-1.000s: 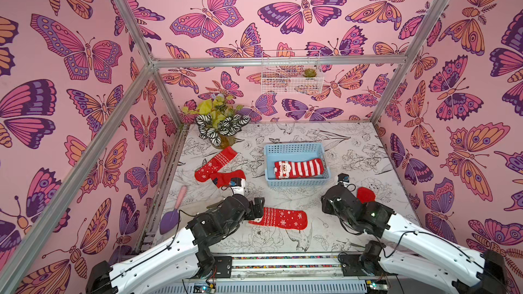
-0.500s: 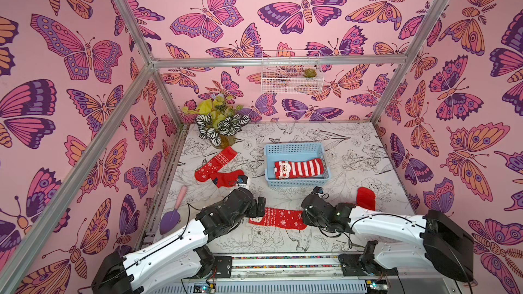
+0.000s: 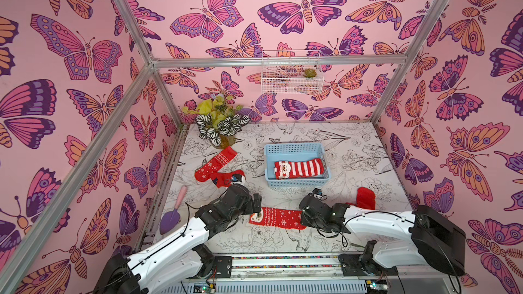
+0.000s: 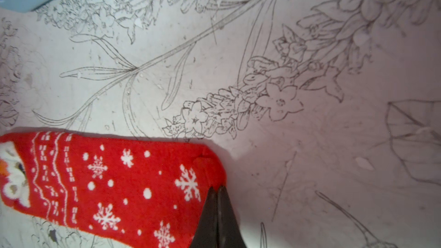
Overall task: Place the socks together as a pair
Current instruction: Adjust the sock at the center of the board, then pick up the sock from the center of the board.
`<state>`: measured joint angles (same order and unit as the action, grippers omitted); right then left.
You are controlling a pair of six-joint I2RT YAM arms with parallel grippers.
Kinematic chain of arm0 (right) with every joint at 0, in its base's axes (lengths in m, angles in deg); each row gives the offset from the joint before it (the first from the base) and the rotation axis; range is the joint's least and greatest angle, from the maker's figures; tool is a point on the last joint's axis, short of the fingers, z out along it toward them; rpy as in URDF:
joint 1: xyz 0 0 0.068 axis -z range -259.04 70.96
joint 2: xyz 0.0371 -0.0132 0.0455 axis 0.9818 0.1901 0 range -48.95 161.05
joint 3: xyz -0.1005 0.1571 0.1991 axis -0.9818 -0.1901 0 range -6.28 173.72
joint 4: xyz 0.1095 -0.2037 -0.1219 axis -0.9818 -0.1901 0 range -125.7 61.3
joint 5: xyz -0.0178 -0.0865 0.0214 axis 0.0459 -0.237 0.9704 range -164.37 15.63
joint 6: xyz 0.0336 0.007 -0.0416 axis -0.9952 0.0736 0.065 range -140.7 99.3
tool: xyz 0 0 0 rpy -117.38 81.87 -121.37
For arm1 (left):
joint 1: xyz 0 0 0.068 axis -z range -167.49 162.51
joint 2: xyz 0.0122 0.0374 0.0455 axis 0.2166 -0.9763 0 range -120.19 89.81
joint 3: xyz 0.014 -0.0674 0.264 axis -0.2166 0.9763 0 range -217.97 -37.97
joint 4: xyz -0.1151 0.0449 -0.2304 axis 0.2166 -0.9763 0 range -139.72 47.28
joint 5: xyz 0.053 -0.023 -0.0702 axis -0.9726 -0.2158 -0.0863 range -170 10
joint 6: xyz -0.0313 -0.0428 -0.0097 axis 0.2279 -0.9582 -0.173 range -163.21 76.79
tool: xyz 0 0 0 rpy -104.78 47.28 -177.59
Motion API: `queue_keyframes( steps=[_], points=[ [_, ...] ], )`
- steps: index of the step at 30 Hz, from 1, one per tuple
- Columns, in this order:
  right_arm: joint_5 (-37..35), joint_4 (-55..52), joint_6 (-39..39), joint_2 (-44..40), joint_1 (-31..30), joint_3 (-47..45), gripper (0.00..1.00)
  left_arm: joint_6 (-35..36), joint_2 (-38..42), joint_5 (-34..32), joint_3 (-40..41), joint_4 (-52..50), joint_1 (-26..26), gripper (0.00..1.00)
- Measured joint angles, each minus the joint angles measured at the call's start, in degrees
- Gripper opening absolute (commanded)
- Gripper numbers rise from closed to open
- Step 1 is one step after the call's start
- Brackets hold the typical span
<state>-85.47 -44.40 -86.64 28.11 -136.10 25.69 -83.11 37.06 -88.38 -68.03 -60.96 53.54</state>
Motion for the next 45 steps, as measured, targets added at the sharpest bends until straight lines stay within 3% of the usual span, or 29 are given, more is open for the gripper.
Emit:
queue_keyframes(
  steps=[10, 16, 19, 26, 30, 33, 37, 41, 45],
  points=[
    [-4.1, -4.5, 3.5, -0.1, 1.4, 2.4, 0.03, 0.0, -1.4, -0.5, -2.7, -4.1, -6.9, 0.99],
    [-3.5, -5.0, 7.9, -2.6, 5.3, 2.5, 0.34, -1.2, -1.3, -0.3, -5.7, -5.7, -17.0, 0.98],
    [-3.4, -5.1, 11.9, -4.8, 7.2, 3.1, 0.41, -2.8, -0.7, 0.1, -6.3, -5.6, -22.9, 0.96],
    [-6.4, -2.7, 25.2, -7.9, 10.4, 4.3, 0.41, -7.2, -0.5, 7.8, -6.6, -5.4, -39.8, 0.73],
    [-8.6, 1.1, 31.9, -10.3, 12.4, 2.8, 0.42, -9.0, -3.7, 12.3, -6.7, -4.1, -47.6, 0.67],
    [-8.8, 4.4, 34.8, -13.2, 12.8, -0.3, 0.41, -9.6, -6.7, 14.2, -6.8, -3.1, -50.2, 0.65],
    [-7.6, 6.4, 36.0, -16.8, 12.8, -4.0, 0.41, -10.6, -9.7, 17.9, -6.3, 1.0, -54.4, 0.53],
    [-7.5, 7.3, 36.4, -19.3, 12.8, -5.7, 0.39, -11.8, -15.0, 22.6, -6.3, 5.9, -60.5, 0.51],
    [-6.6, 8.5, 36.4, -19.6, 12.9, -5.8, 0.38, -11.7, -21.0, 24.6, -7.4, 8.4, -62.4, 0.51]
  ],
)
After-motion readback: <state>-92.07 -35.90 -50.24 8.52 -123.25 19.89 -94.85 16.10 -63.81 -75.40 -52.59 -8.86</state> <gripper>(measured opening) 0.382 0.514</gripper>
